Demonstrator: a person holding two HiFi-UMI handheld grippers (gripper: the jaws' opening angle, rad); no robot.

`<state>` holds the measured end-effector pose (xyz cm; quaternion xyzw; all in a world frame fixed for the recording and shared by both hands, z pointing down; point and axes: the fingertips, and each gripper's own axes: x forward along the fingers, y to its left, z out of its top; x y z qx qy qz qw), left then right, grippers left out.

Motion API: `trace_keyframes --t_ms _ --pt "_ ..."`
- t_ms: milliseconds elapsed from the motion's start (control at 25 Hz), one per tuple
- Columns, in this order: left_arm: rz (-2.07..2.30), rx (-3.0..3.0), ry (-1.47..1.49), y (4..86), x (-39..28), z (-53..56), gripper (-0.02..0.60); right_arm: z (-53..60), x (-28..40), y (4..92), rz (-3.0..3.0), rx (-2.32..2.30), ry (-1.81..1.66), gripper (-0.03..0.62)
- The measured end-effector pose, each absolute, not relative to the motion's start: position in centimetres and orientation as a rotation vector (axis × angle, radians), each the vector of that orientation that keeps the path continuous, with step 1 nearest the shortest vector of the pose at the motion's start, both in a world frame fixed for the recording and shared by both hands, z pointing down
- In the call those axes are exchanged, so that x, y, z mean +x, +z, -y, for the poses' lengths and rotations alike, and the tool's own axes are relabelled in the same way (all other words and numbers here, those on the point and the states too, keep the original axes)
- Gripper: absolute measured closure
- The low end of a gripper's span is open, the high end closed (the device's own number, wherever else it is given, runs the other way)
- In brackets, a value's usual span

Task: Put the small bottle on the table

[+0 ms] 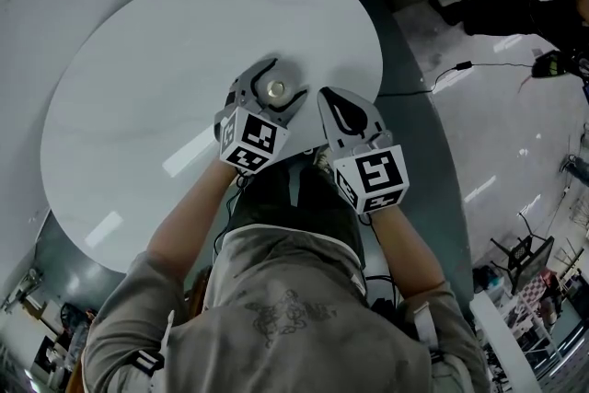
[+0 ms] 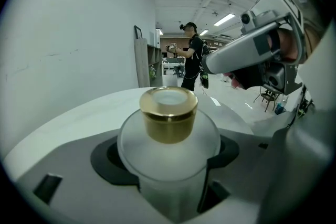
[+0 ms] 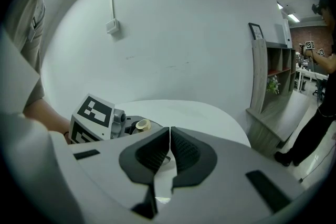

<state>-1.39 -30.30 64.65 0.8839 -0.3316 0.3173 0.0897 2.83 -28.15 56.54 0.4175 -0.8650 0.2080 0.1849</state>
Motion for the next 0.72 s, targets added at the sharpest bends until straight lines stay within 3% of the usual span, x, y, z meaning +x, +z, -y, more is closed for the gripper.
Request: trace_keyframes --t_ms 720 --pt "1.105 2.535 0.817 63.3 -2.3 30.2 0.238 27.1 3.2 55.8 2.449 1.148 0.548 0.563"
